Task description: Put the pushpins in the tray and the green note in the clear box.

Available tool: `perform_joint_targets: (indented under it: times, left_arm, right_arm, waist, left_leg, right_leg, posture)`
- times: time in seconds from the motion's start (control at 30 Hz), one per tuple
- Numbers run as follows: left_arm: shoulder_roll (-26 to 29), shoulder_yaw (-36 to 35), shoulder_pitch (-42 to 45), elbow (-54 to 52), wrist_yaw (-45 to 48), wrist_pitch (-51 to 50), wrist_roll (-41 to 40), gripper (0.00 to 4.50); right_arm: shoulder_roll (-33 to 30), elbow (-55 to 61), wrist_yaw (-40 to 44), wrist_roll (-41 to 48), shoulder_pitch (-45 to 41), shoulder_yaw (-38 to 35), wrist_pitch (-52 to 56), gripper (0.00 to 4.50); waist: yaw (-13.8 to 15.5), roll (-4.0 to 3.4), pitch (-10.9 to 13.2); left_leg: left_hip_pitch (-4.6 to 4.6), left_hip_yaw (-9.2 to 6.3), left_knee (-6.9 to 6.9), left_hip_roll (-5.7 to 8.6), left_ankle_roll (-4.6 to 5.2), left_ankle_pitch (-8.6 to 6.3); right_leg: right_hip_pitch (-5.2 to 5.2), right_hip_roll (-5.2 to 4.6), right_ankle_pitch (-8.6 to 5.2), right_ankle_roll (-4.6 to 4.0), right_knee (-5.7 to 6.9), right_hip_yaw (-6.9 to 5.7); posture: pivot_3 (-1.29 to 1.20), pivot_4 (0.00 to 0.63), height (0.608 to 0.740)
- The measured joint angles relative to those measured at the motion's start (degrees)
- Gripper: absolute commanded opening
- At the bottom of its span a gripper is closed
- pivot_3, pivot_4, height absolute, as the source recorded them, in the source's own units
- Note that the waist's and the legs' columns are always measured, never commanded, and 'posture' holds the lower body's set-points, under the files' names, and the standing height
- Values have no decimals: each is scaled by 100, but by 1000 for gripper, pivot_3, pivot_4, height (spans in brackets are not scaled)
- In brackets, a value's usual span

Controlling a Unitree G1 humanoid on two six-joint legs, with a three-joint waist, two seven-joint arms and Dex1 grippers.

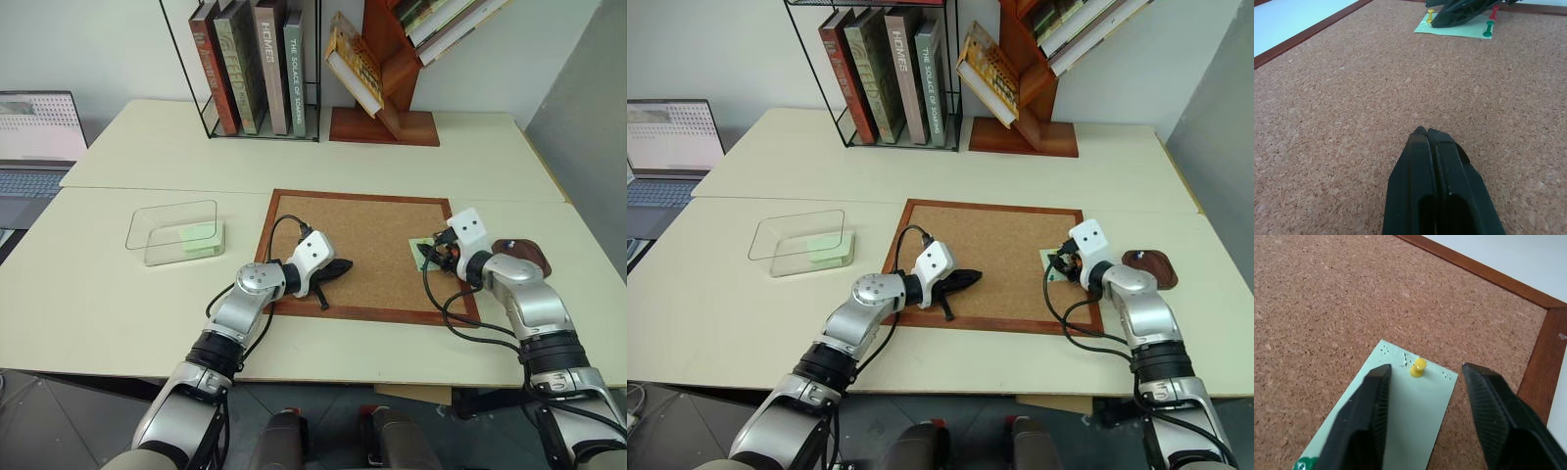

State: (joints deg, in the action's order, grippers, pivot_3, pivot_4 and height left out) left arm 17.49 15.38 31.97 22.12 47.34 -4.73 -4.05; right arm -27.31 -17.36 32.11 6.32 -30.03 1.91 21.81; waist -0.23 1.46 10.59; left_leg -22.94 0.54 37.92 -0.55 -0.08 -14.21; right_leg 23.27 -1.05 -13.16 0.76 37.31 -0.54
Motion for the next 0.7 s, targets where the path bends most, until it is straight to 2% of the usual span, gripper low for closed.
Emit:
perform_joint_targets:
  times: [0.3, 0.7]
  left_arm:
    - [0, 1, -12, -18, -29, -13, 5, 0]
    - [5, 3, -3, 11, -18, 16, 29, 0]
  right_arm:
    - [90, -99, 21, -56, -33, -3, -60, 13]
    - [38, 367, 54, 1, 20, -81, 185, 13]
  waist:
    - [0, 0, 0]
    - [-1, -1, 0]
  left_leg:
    - [1, -1, 0, 0, 0, 0]
    - [1, -1, 0, 0, 0, 0]
  right_leg:
    - [0, 0, 0, 0, 2, 0]
    - [1, 0, 0, 0, 3, 0]
  posture:
    - [0, 150, 740]
    - [0, 150, 740]
